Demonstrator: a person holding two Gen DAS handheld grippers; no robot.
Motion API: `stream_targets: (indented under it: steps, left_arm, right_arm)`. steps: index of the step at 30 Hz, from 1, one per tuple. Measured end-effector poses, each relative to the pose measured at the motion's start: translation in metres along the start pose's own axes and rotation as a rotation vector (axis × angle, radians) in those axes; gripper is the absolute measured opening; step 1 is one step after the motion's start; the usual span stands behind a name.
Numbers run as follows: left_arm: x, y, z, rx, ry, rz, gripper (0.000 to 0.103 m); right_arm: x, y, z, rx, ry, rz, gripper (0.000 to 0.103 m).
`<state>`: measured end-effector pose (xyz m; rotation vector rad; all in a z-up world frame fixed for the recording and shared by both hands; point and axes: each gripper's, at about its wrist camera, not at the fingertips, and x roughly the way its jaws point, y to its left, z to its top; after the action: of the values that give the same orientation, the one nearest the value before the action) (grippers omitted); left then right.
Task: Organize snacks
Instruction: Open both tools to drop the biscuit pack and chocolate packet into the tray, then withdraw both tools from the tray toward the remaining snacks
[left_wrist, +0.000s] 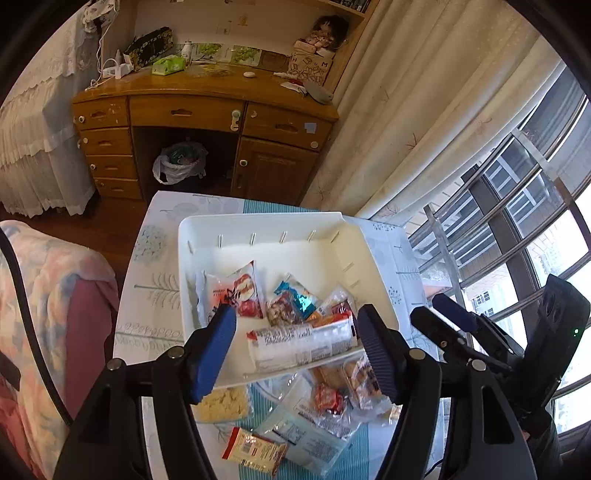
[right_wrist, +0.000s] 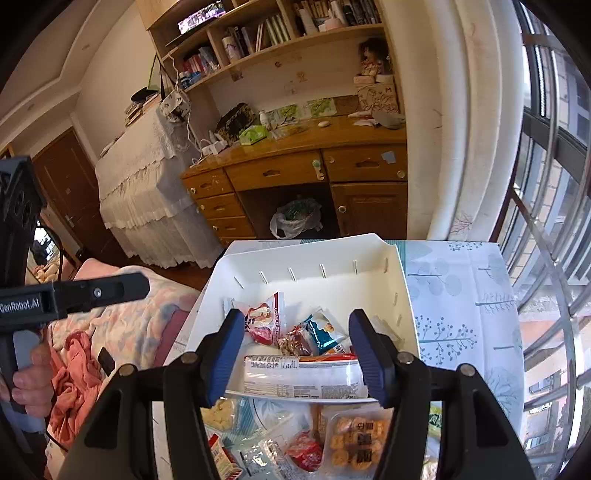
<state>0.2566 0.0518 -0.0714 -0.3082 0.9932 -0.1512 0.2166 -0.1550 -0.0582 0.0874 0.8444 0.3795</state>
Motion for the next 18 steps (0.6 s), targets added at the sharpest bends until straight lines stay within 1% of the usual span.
stream_targets:
  steps: [3,5,10,18]
  left_arm:
    - [-0.011,0.011,-0.012,-0.014,0.01,-0.01,0.069]
    - [-0.019,0.018,-0.02,-0.014,0.022,-0.02,0.073]
    - [-0.039,0.032,-0.042,0.013,0.042,-0.036,0.075]
    - [-0.06,0.057,-0.086,0.028,0.083,-0.059,0.077]
  right_arm:
    - [-0.014,0.008,-0.007,0.009,-0.01,-0.03,0.06]
    - [-0.025,0.014,-0.012,0.014,-0.024,-0.05,0.06]
    - [-0.052,0.031,-0.032,0.053,-0.08,-0.098,0.06]
    - [-0.08,0.051,-0.068,0.11,-0.109,-0.164,0.06]
